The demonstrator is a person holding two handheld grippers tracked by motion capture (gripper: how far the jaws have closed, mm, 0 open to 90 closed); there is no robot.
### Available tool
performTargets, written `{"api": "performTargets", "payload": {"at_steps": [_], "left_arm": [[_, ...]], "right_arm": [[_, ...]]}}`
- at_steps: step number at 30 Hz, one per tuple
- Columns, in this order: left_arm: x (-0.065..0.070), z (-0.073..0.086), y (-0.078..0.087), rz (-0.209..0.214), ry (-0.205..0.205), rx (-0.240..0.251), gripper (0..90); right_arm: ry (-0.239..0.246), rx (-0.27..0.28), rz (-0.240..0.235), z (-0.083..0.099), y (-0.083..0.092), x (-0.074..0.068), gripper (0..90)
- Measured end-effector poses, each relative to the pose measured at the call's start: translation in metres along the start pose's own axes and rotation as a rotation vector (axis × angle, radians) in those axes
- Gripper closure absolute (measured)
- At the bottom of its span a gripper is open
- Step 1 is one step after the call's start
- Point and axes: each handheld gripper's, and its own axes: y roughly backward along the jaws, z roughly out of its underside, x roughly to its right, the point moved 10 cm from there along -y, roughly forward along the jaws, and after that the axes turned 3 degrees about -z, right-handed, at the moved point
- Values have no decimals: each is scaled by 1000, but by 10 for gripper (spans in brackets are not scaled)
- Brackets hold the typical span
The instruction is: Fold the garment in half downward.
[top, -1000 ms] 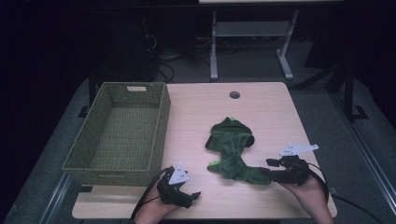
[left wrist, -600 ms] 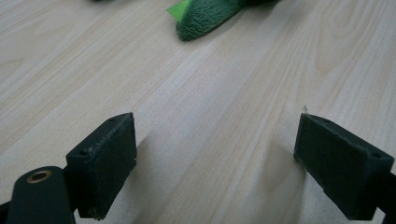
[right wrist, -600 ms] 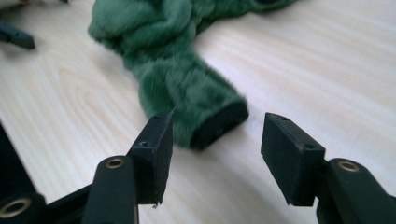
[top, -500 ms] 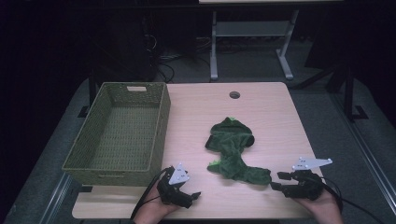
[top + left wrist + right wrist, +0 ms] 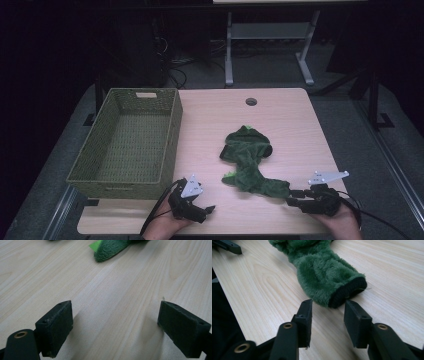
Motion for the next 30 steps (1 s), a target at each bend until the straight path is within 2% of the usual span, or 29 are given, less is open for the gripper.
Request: {"api": "performTargets", "payload": {"at_steps": [5, 7, 12, 16, 30], "left_arm": [[0, 0, 0, 0, 0, 0, 123], [0, 0, 0, 0, 0, 0, 122], [0, 0, 0, 0, 0, 0, 122], [0, 0, 0, 1, 0, 0, 122], [0, -1, -1, 1, -1, -1, 123]], "right_arm": [[6, 5, -2, -2, -2, 1, 806], [11, 18, -3, -4, 0, 2, 833], [26, 37, 0, -9, 8, 0, 844], [57, 64, -4, -19, 13, -5, 845], [155, 113, -46, -51, 13, -27, 860]]}}
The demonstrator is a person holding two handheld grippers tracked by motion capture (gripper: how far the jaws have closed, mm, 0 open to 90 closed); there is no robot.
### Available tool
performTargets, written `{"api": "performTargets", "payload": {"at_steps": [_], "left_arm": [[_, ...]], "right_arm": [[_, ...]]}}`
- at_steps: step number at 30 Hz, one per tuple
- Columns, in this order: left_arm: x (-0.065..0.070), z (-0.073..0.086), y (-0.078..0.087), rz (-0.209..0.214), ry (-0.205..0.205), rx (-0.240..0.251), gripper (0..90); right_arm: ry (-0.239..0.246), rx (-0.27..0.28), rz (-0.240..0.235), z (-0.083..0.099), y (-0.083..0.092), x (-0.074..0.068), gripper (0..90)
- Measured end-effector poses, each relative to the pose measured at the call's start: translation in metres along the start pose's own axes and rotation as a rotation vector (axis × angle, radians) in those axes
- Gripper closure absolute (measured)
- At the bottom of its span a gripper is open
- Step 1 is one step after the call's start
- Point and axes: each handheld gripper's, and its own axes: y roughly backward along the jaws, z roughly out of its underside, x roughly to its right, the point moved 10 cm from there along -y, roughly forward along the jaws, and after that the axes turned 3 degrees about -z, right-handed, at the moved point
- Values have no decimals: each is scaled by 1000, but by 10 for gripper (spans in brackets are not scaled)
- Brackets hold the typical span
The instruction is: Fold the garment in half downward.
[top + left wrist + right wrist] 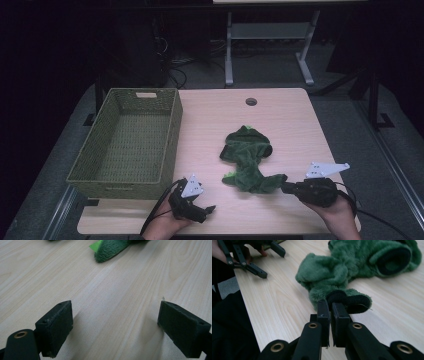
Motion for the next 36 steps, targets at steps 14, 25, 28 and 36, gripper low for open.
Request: {"api": "performTargets", "payload": {"at_steps": [14, 25, 28, 36], "left_arm": [[0, 0, 0, -2, -1, 3, 122], [0, 0, 0, -2, -1, 3, 123], [0, 0, 0, -2, -1, 4, 122], [0, 0, 0, -3, -1, 4, 123]], "right_arm": [[124, -17, -75, -43, -24, -19, 860], [162, -45, -144, -64, -60, -25, 857], [155, -54, -163, -67, -70, -25, 850], [144, -32, -153, -81, -77, -25, 814]]}}
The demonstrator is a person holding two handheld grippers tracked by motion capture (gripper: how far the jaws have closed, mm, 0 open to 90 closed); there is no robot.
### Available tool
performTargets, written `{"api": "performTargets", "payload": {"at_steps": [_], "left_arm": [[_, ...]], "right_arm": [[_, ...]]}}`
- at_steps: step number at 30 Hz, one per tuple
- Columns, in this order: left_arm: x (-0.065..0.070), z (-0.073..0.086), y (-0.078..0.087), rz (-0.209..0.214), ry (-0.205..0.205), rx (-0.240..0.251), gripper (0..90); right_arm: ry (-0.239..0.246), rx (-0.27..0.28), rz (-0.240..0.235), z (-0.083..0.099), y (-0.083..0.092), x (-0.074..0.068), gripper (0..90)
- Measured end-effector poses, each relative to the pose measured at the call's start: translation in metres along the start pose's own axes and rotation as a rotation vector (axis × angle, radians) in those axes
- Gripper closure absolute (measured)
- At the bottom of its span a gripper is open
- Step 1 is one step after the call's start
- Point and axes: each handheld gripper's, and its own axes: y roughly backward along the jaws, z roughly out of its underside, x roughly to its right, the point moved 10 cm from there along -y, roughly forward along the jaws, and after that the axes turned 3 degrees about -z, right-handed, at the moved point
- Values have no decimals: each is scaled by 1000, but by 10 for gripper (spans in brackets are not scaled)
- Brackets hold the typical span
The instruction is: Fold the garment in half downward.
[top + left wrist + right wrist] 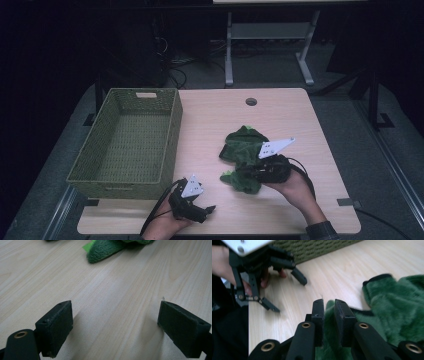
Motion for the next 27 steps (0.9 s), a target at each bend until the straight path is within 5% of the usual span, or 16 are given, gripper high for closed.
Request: {"api": "performTargets", "payload": {"at_steps": [7, 16, 27], "left_arm": [[0, 0, 0, 1, -4, -4, 123], [0, 0, 0, 3, 2, -4, 123], [0, 0, -1, -1, 2, -4, 123]], "right_arm": [[-69, -20, 126, 3, 0, 25, 898], [-112, -123, 107, 32, -32, 33, 900], [-126, -193, 135, 49, -43, 36, 900]]}}
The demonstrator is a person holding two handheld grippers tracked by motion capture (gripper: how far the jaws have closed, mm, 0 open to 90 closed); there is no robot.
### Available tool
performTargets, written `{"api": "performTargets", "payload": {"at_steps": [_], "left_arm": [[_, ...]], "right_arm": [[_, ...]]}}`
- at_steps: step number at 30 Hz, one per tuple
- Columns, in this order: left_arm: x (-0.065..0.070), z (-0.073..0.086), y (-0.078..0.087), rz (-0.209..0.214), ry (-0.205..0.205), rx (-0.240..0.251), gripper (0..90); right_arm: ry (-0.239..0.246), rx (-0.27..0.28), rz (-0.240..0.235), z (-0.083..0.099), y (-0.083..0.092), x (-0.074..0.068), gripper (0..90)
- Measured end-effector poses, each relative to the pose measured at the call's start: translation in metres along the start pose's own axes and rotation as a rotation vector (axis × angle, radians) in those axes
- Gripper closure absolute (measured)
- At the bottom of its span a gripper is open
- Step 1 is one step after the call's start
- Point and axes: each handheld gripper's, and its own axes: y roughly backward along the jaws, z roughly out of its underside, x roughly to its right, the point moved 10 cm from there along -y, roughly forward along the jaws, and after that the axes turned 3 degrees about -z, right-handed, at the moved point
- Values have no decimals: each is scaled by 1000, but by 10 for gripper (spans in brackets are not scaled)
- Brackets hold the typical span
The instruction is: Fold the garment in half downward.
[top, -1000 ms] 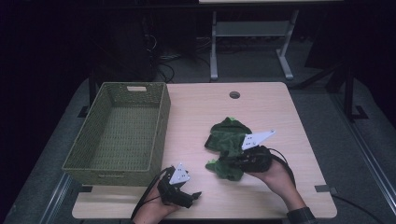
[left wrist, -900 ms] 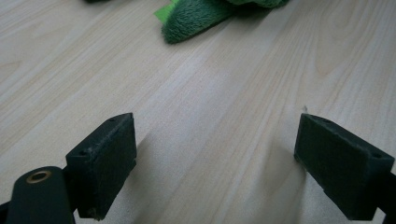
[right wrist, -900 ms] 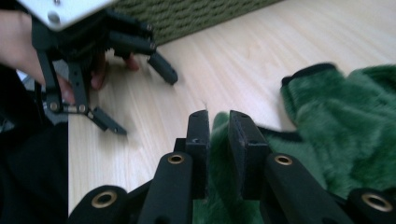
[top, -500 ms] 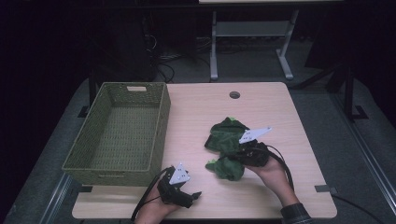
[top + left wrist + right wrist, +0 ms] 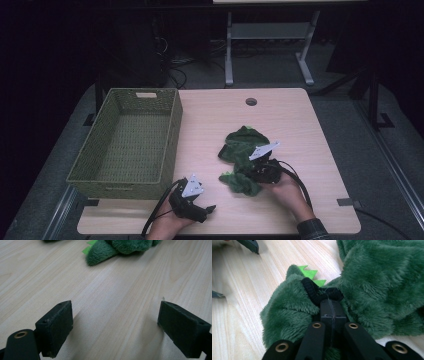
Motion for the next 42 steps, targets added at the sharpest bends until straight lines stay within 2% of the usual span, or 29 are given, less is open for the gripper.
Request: {"api": "performTargets", "payload": {"at_steps": [5, 10, 13, 15, 18, 21, 25, 29, 31, 35, 40, 42], "left_arm": [[0, -1, -1, -1, 5, 2, 123], [0, -4, -2, -2, 18, -23, 127], [2, -8, -3, 30, 23, -25, 131], [4, -13, -3, 43, 18, -15, 131], [4, -23, -3, 62, 18, -2, 132], [2, -33, -7, 81, -9, -21, 132], [-1, -46, -12, 106, -18, -29, 132], [-10, -61, -15, 98, -31, -19, 133], [-13, -68, -16, 95, -37, -16, 136], [-20, -83, -21, 88, -41, -9, 143], [-31, -100, -25, 82, -46, 4, 147], [-37, -109, -25, 69, -54, 18, 177]], "right_arm": [[6, 14, -3, -2, 4, 1, 893], [-5, 80, 5, -9, 23, 2, 751], [-15, 89, 16, -10, 30, 4, 695], [-9, 114, 16, -13, 38, 6, 669], [-20, 140, 16, -16, 48, 7, 634], [-26, 163, 14, -19, 55, 10, 603], [-25, 190, 43, -22, 65, 17, 552], [-23, 201, 60, -22, 68, 24, 517], [-38, 203, 73, -23, 69, 27, 482], [-33, 220, 87, -25, 70, 36, 503], [-43, 203, 111, -27, 68, 48, 476], [-52, 194, 109, -30, 69, 53, 468]]}}
